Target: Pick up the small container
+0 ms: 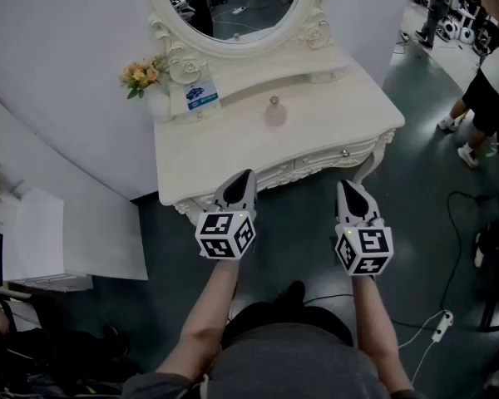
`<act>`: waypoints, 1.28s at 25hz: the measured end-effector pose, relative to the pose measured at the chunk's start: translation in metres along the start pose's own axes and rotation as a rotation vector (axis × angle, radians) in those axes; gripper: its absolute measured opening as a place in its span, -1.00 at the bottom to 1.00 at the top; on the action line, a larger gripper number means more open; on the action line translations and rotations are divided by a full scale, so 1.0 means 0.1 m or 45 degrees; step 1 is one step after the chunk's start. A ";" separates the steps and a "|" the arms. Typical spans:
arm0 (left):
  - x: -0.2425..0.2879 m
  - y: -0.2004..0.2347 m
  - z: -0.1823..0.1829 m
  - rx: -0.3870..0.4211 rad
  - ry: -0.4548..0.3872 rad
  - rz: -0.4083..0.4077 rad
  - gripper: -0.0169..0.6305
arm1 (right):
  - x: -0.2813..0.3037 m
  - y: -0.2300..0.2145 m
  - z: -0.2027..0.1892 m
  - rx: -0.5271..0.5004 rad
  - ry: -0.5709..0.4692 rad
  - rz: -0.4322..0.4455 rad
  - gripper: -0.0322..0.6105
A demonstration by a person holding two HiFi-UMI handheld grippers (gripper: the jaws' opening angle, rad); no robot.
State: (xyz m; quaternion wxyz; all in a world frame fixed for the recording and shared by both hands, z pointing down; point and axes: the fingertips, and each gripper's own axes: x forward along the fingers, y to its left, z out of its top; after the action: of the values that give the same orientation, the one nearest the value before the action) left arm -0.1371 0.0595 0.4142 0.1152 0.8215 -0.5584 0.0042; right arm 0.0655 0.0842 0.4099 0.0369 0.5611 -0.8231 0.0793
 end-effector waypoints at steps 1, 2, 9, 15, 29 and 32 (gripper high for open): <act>0.01 -0.02 0.01 0.001 -0.002 0.001 -0.93 | 0.00 -0.01 0.00 -0.004 0.005 0.007 -0.89; 0.03 -0.03 0.01 0.003 -0.005 0.003 -0.93 | 0.00 -0.02 -0.01 -0.008 0.010 0.015 -0.89; 0.13 -0.16 0.00 0.048 -0.002 0.038 -0.93 | -0.01 -0.10 -0.02 0.002 0.010 0.056 -0.89; 0.23 -0.19 -0.04 0.041 0.026 0.050 -0.92 | 0.00 -0.23 -0.05 0.038 0.014 0.054 -0.89; 0.74 0.05 -0.16 0.048 0.101 0.061 -0.48 | 0.34 -0.50 -0.02 0.117 0.025 0.007 -0.89; 0.94 0.17 -0.16 0.053 0.112 0.059 -0.45 | 0.51 -0.53 0.04 0.109 0.005 0.004 -0.89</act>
State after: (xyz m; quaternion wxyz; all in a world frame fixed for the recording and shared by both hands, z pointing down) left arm -0.1148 -0.0296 0.4455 0.1223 0.8096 -0.5715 0.0548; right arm 0.0966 0.0177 0.4179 0.0144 0.5608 -0.8197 0.1157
